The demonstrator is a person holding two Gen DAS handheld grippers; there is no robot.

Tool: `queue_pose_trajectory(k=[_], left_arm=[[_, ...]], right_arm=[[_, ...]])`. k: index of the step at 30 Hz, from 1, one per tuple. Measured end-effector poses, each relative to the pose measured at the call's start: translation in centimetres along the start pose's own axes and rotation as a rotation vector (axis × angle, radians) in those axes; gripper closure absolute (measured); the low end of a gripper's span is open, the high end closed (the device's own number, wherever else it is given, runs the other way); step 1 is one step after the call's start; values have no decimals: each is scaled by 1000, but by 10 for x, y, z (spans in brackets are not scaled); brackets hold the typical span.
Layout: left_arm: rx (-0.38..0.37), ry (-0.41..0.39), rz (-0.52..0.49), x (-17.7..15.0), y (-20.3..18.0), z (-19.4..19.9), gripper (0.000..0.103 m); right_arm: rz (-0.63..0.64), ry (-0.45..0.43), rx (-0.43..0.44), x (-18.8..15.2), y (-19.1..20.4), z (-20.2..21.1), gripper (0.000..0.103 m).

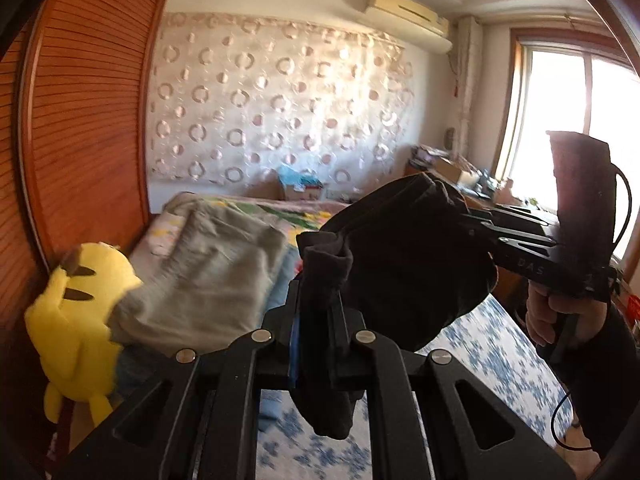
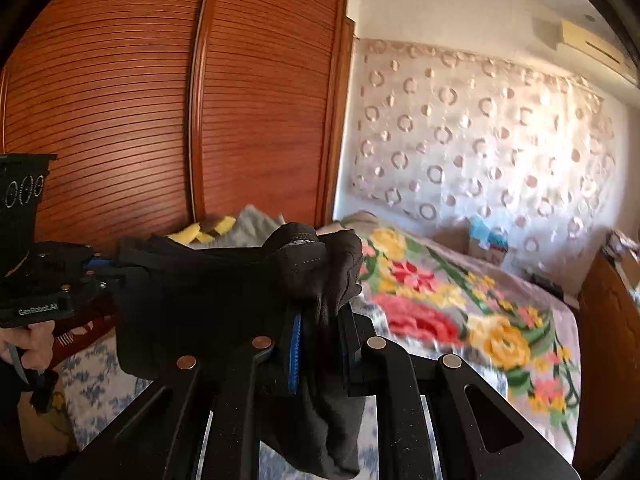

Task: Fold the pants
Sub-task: 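Lift the folded black pants with the left tool toward the jeans stack, then lower the black pants onto the folded blue jeans with the left tool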

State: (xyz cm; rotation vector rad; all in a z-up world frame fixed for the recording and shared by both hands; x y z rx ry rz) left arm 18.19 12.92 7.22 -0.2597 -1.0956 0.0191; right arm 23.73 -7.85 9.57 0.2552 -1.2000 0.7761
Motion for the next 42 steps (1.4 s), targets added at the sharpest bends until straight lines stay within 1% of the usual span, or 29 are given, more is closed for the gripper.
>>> queue_pose_trajectory(k=[4, 10, 13, 16, 22, 24, 25, 26, 27, 29, 30, 31, 33, 36, 37, 39, 40, 41, 42], left_arm=[[37, -12, 35, 12, 25, -7, 91], [69, -27, 71, 15, 51, -15, 91], [78, -20, 106, 9, 64, -17, 91], [83, -14, 144, 2, 75, -19, 91], [111, -10, 181, -2, 89, -18, 91], [131, -5, 185, -4, 94, -20, 91], [148, 1, 187, -5, 96, -22, 91], [164, 9, 191, -6, 99, -24, 91], [168, 15, 200, -7, 102, -25, 91], [178, 23, 220, -9, 108, -26, 91], [185, 28, 226, -10, 110, -27, 91], [186, 33, 229, -10, 111, -27, 88], [205, 38, 223, -9, 111, -26, 81], [240, 38, 185, -5, 105, -24, 62], [240, 28, 172, -3, 102, -23, 54], [231, 9, 156, 1, 96, -20, 50], [221, 2, 147, 3, 91, -19, 46], [207, -1, 140, 5, 90, -20, 43], [188, 1, 129, 6, 85, -21, 43]], right_arm=[[39, 5, 24, 14, -9, -36, 88], [95, 31, 59, 32, -18, -84, 88], [115, 57, 75, 42, -24, -112, 88], [155, 78, 88, 56, -19, -141, 88], [220, 116, 130, 73, -8, -194, 88], [233, 138, 143, 75, -7, -209, 88], [227, 151, 152, 76, -8, -215, 87], [215, 165, 155, 75, -9, -221, 85], [199, 177, 152, 75, -11, -226, 79], [153, 182, 158, 75, -20, -228, 76], [126, 175, 160, 76, -24, -227, 69], [108, 163, 155, 78, -28, -227, 61], [73, 135, 120, 80, -39, -216, 56], [41, 96, 106, 79, -53, -193, 55], [30, 93, 105, 78, -57, -186, 55], [13, 74, 112, 74, -61, -171, 55], [4, 68, 121, 71, -61, -164, 55], [-8, 66, 143, 66, -61, -157, 55], [-19, 68, 176, 60, -58, -150, 55]])
Point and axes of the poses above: each gripper's, at about its wrist camera, not at the fingertips, and z roughly against the way its jaws point, y to its left, x to its top, the point moved 2 cm from there along -z, roughly the way its jaws point, and after that the axes turned 3 degrees about z, right-handed, at the moved point
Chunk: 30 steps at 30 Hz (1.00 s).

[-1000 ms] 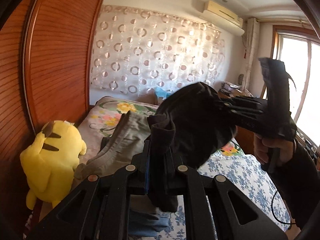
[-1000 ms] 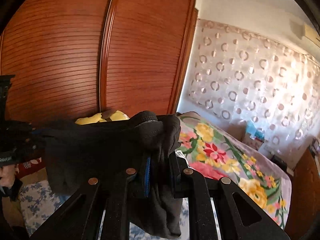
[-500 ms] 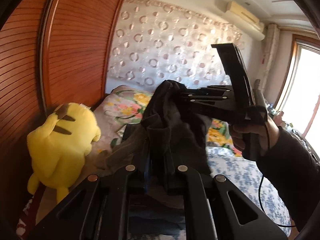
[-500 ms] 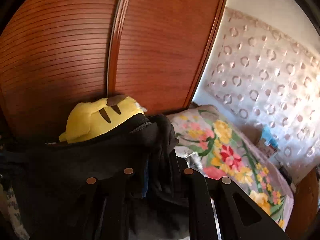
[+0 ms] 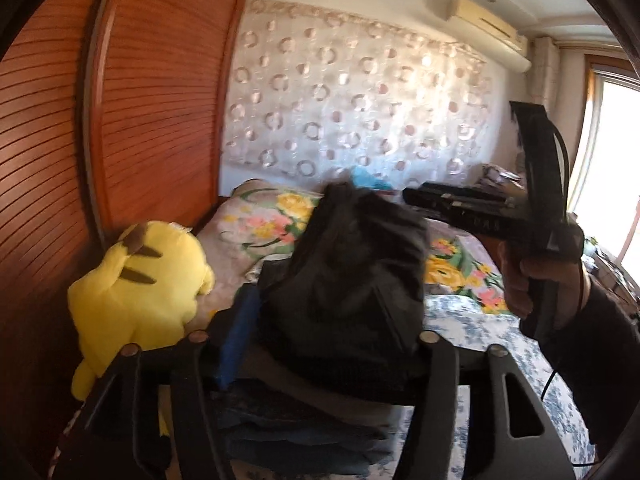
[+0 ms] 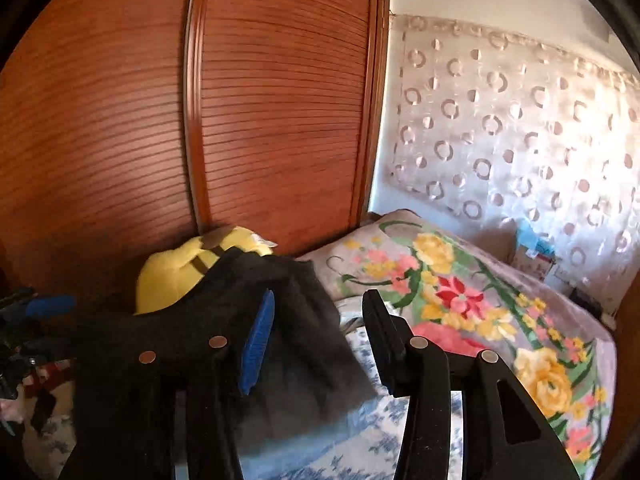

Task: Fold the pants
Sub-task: 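Lower the black pants onto the folded blue jeans with the left tool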

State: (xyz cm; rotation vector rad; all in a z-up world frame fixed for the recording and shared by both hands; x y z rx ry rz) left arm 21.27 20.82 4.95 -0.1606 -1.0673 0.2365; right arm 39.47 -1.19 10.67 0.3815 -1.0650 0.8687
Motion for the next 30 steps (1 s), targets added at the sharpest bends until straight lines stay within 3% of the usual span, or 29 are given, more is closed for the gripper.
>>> queue_pose_trajectory(k=[7, 18, 30], left_arm=[[-5, 107, -71, -16, -15, -30, 42], [24, 165, -75, -33, -9, -48, 42], [39, 153, -91, -31, -14, -40, 40]], right_arm=[[4, 60, 58, -23, 3, -7, 64], [-25, 133, 15, -20, -10, -46, 64], [-87, 86, -39, -31, 11, 0, 64]])
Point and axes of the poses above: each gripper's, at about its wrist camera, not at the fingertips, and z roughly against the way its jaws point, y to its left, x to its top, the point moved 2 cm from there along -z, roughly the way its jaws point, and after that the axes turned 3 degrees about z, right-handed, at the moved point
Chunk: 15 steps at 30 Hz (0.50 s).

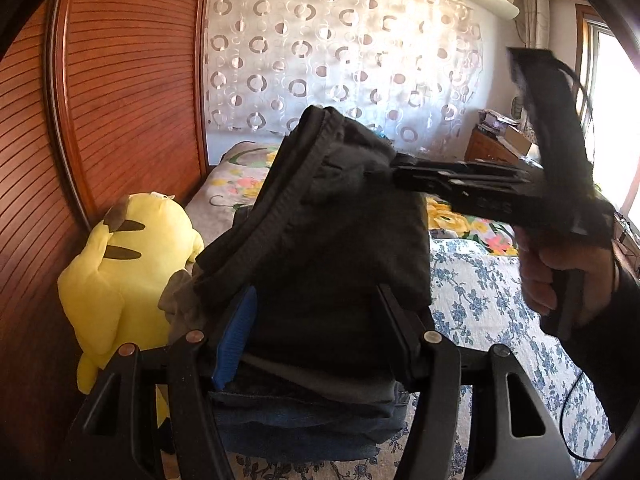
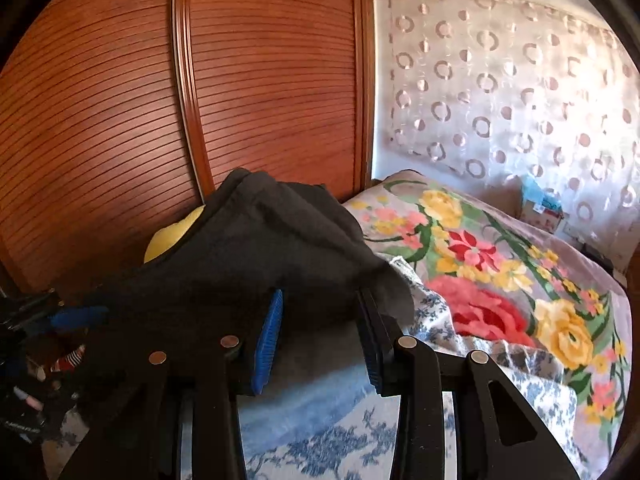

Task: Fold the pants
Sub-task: 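Lower the black pants onto the folded blue jeans with the left tool, then open the left tool and withdraw it from the stacked pants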

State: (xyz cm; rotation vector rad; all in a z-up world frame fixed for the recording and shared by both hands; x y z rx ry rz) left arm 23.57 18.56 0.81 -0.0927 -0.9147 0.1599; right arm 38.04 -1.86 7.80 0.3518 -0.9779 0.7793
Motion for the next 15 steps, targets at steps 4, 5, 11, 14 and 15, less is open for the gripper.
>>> queue_pose_trajectory(k=[4, 5, 11, 14, 15], left_arm=[[12, -30, -2, 0, 0, 6, 22], [14, -36, -8, 1, -1, 8, 22], [40, -56, -22, 1, -2, 15, 18], [23, -68, -20, 1, -2, 19, 18], [22, -74, -24, 1, -3, 21, 18]], right_arm=[[-11, -5, -18, -11, 10, 16, 64], [-12, -6, -23, -12, 12, 19, 64], [-34, -15, -50, -23, 23, 37, 61], [-46, -22, -56, -26, 28, 44, 58], [-50, -21, -57, -27, 30, 46, 57]])
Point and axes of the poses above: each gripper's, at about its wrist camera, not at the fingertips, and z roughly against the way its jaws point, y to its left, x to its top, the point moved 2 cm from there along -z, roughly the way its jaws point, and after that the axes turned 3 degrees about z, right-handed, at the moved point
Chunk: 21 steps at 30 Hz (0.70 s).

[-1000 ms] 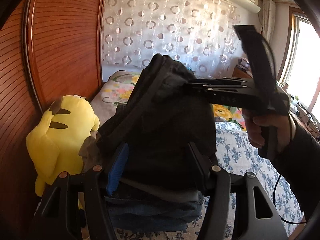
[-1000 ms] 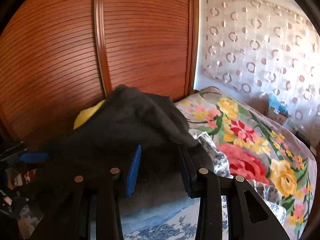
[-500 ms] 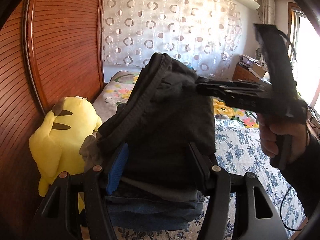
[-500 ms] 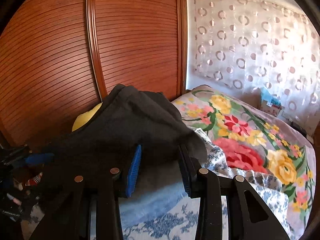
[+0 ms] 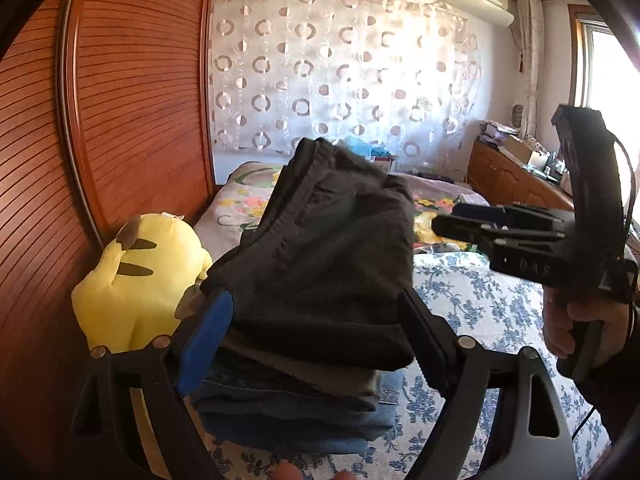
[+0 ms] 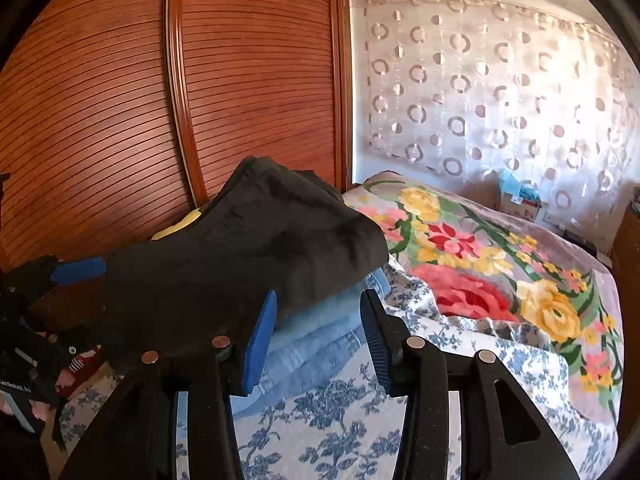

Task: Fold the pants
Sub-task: 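Open the left tool and withdraw it from the stacked pants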

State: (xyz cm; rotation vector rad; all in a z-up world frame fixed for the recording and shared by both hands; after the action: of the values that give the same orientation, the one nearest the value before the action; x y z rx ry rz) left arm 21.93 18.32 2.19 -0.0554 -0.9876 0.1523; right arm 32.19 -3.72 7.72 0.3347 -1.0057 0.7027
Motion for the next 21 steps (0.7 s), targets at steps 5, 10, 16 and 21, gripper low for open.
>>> queue_pose_trajectory(k=[5, 10, 16, 21], left_arm=[[-10, -23, -23, -1, -6, 8, 18], [-40, -36, -49, -5, -14, 14, 18], [-36, -51, -84, -8, -29, 25, 18], [-55, -27, -119, -13, -48, 29, 18]], right_arm=[[-2, -3, -28, -7, 8, 10, 49], [-18, -7, -51, -19, 16, 28, 44], [-47, -34, -92, -32, 21, 54, 31], [-70, -47, -139, -45, 30, 77, 29]])
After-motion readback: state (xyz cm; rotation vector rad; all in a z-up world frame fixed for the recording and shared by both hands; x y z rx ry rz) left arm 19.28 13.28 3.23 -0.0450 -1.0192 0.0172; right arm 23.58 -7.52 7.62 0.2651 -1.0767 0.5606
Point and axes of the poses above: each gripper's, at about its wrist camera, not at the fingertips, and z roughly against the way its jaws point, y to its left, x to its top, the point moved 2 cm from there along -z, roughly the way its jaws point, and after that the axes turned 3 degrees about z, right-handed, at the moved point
